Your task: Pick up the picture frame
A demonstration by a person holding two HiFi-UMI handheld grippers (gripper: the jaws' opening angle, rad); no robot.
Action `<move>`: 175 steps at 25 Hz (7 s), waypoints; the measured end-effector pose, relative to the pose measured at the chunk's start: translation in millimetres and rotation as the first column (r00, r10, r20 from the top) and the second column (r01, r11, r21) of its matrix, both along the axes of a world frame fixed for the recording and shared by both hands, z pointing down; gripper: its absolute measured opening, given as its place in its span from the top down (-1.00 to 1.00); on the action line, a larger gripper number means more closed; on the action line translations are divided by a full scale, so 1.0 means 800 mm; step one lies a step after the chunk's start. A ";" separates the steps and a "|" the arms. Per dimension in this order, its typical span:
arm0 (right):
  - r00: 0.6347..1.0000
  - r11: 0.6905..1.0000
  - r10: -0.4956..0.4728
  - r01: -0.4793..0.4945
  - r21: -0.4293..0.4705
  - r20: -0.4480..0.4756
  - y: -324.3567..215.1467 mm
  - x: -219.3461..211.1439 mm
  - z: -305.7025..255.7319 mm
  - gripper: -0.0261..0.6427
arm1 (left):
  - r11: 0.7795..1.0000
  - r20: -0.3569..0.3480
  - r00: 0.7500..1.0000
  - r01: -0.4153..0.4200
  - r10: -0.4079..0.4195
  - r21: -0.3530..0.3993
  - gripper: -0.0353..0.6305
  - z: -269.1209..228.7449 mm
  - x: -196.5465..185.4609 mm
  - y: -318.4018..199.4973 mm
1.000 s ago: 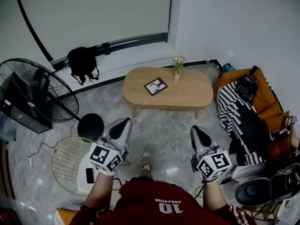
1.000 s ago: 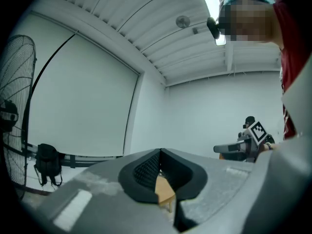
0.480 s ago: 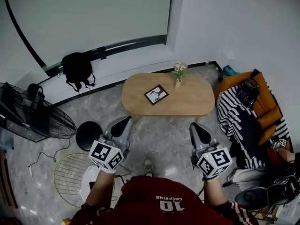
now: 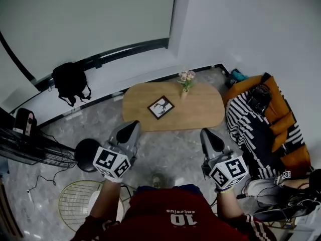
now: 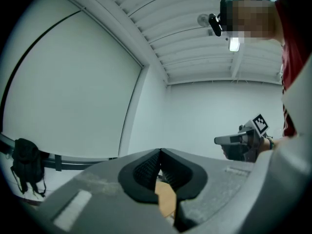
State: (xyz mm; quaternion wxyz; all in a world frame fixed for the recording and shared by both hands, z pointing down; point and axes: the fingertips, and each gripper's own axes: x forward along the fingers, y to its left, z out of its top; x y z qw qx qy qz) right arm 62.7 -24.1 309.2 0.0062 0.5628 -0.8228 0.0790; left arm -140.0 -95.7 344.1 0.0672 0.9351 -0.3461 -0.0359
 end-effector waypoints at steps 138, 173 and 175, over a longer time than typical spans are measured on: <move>0.988 0.966 -0.002 0.041 -0.254 0.152 -0.392 0.144 0.240 0.94 | 0.892 0.480 0.855 0.046 0.197 -0.449 0.69 0.507 0.162 -0.522; 0.994 0.993 -0.112 0.113 0.043 -0.009 -0.135 0.042 0.007 0.94 | 0.962 0.044 0.964 0.263 -0.261 -0.074 0.69 0.008 -0.007 -0.129; 0.993 0.992 -0.116 0.117 0.050 -0.009 -0.133 0.049 0.001 0.94 | 0.953 0.029 0.954 0.299 -0.298 -0.056 0.69 -0.013 -0.013 -0.120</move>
